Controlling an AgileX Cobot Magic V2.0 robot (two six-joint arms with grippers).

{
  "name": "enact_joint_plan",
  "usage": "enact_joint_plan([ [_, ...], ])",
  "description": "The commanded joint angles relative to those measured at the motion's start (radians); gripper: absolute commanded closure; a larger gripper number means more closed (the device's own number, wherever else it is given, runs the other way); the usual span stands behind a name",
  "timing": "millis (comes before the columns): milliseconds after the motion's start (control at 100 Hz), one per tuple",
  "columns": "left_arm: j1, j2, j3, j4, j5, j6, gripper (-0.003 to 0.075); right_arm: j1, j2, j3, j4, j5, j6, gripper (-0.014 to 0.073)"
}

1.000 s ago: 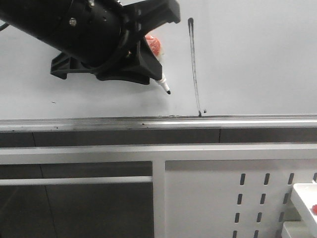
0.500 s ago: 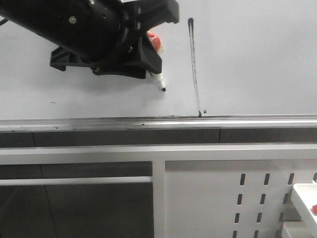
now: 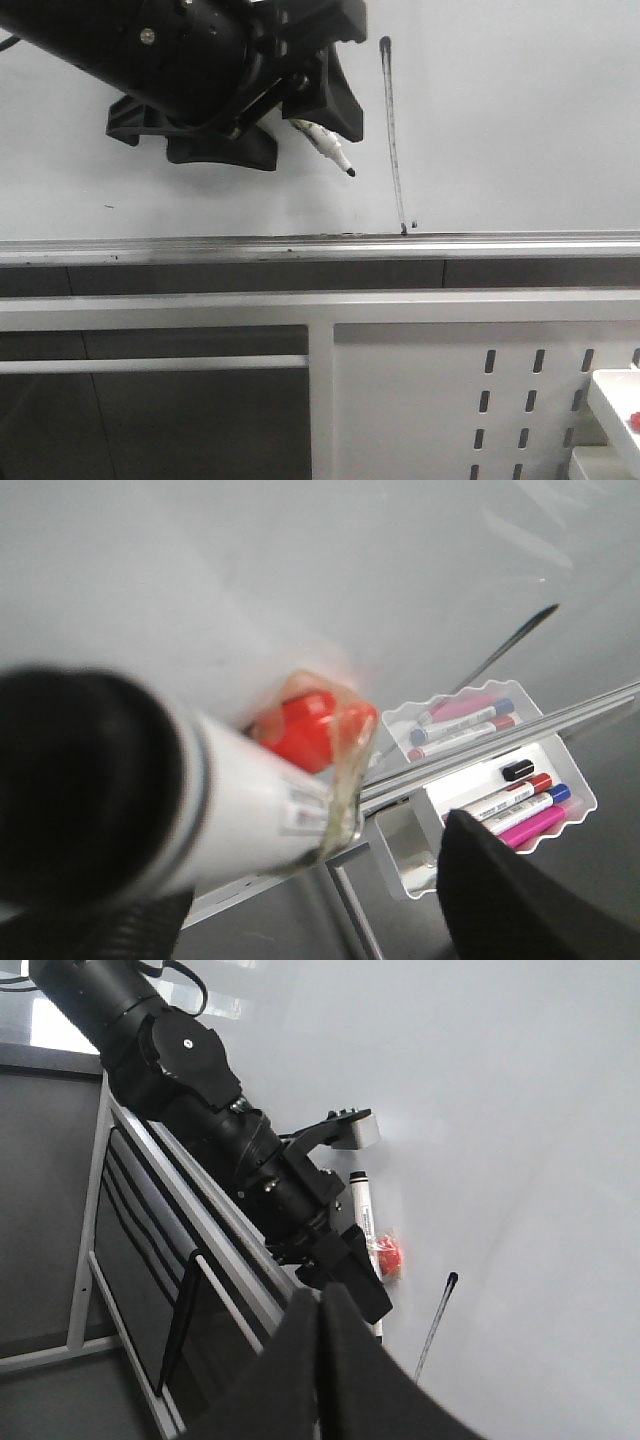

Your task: Write number 1 on whiteboard

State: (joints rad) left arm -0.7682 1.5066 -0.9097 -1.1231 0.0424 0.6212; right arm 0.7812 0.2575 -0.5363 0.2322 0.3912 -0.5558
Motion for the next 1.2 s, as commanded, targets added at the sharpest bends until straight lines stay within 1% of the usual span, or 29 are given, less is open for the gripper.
enact_joint_plan([
  [0, 0.010, -0.036, -0.036, 0.027, -0.054, 0.001, 0.0233, -0.008, 0.012, -0.023, 0.012, -0.086, 0.003, 0.0660],
  [150, 0.008, -0.069, -0.001, 0.040, 0.008, 0.001, 0.0233, -0.008, 0.012, -0.023, 0.012, -0.090, 0.003, 0.0660],
  [300, 0.008, -0.143, 0.072, 0.040, -0.006, 0.001, 0.0233, -0.008, 0.012, -0.023, 0.012, -0.098, 0.003, 0.0660],
  [470, 0.008, -0.268, 0.149, 0.042, -0.007, 0.001, 0.0234, -0.008, 0.012, -0.023, 0.012, -0.101, 0.003, 0.0660],
  [540, 0.008, -0.337, 0.179, 0.043, -0.010, 0.001, 0.0250, -0.008, 0.012, -0.023, 0.011, -0.101, 0.003, 0.0660],
  [630, 0.008, -0.445, 0.224, 0.067, -0.023, 0.001, 0.0313, -0.008, -0.003, -0.025, -0.015, -0.101, 0.003, 0.0660],
  [730, 0.008, -0.618, 0.280, 0.120, -0.032, 0.001, 0.0391, -0.010, -0.045, -0.025, -0.019, -0.099, 0.003, 0.0660],
  [890, 0.008, -0.919, 0.393, 0.211, -0.068, 0.001, 0.0512, -0.059, -0.140, -0.023, -0.021, -0.049, 0.005, 0.0659],
  [960, 0.008, -1.040, 0.444, 0.232, -0.042, 0.001, 0.0608, -0.090, -0.170, -0.023, -0.047, 0.000, 0.033, 0.0660],
  [990, 0.008, -1.083, 0.469, 0.237, -0.024, 0.001, 0.0671, -0.103, -0.180, -0.023, -0.072, 0.025, 0.065, 0.0660],
  [1010, 0.008, -1.114, 0.480, 0.244, -0.011, 0.001, 0.0698, -0.112, -0.182, -0.023, -0.090, 0.034, 0.090, 0.0660],
  [1020, 0.008, -1.133, 0.495, 0.246, -0.001, 0.001, 0.0738, -0.115, -0.184, -0.023, -0.103, 0.044, 0.107, 0.0660],
  [1070, 0.008, -1.184, 0.524, 0.254, 0.018, 0.001, 0.0740, -0.134, -0.192, -0.023, -0.131, 0.068, 0.147, 0.0660],
  [1190, 0.008, -1.270, 0.591, 0.252, 0.047, 0.001, 0.0740, -0.143, -0.191, -0.023, -0.136, 0.070, 0.150, 0.0660],
])
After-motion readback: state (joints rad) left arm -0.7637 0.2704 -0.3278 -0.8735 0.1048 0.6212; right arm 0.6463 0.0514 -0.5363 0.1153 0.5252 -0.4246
